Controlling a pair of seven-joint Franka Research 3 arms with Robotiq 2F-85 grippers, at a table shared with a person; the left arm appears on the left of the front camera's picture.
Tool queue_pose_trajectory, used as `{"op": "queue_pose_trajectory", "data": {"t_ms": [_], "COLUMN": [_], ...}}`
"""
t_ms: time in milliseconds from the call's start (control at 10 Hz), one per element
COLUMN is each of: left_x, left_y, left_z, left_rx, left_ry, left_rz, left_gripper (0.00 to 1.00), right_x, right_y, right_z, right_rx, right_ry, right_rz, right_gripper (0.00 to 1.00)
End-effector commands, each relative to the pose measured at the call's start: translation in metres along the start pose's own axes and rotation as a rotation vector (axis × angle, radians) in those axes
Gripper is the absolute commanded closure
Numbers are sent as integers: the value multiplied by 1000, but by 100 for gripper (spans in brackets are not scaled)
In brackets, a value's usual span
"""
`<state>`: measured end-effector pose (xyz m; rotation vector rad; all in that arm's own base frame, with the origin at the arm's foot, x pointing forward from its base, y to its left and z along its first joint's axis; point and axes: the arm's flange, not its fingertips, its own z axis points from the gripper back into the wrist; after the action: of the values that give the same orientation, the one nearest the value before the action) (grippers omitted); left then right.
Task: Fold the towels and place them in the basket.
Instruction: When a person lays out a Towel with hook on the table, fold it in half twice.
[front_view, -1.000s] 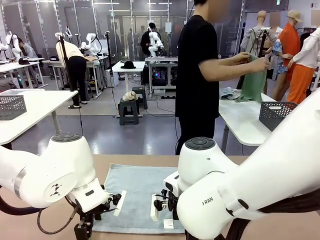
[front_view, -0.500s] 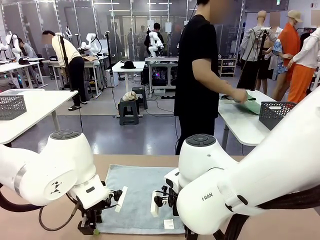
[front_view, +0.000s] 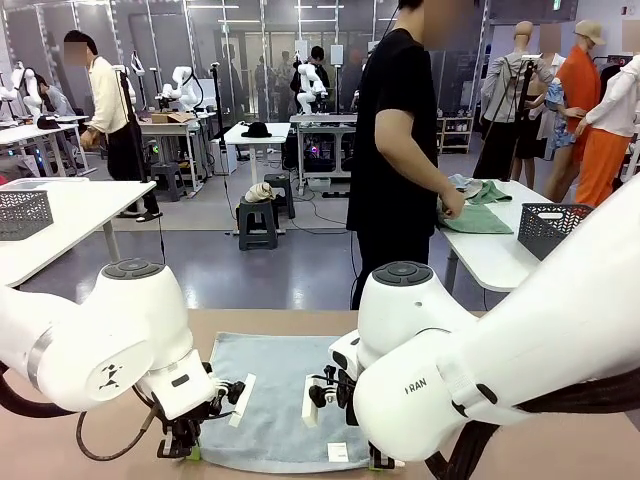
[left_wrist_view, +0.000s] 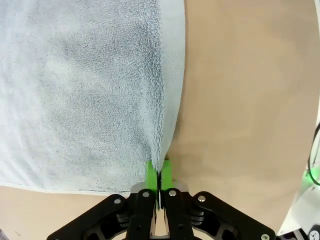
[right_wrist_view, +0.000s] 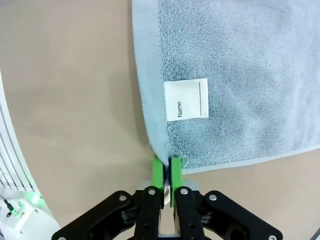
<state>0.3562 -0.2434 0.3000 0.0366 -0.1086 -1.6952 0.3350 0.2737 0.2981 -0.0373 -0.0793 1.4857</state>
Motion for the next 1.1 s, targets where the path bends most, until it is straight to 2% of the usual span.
{"op": "queue_pose_trajectory", "data": {"t_ms": [0,400,500,600,900,1000], "left_x": [-4,-6,-5,-1,-1,-2], "left_y": [-2,-1,-4,1,1,1], "left_z": [-2,5,7,1,1,1], "left_rx": [-2,9,35,4,4,7], "left_ry": [29,21,49,4,4,8], "left_rz": [-16,-5,58,-3,-3,13], "left_gripper": [100,100,100,100,100,97], "right_x": [0,1,1,3,3,3], "right_y": [-1,-3,-3,-1,-1,-1], "right_z": [4,12,13,5,5,6], "right_rx": [4,-5,-8,0,0,1], "right_ry": [19,24,49,7,7,13], "right_rz": [3,19,-21,8,8,6], "right_gripper": [100,100,100,100,100,95]}}
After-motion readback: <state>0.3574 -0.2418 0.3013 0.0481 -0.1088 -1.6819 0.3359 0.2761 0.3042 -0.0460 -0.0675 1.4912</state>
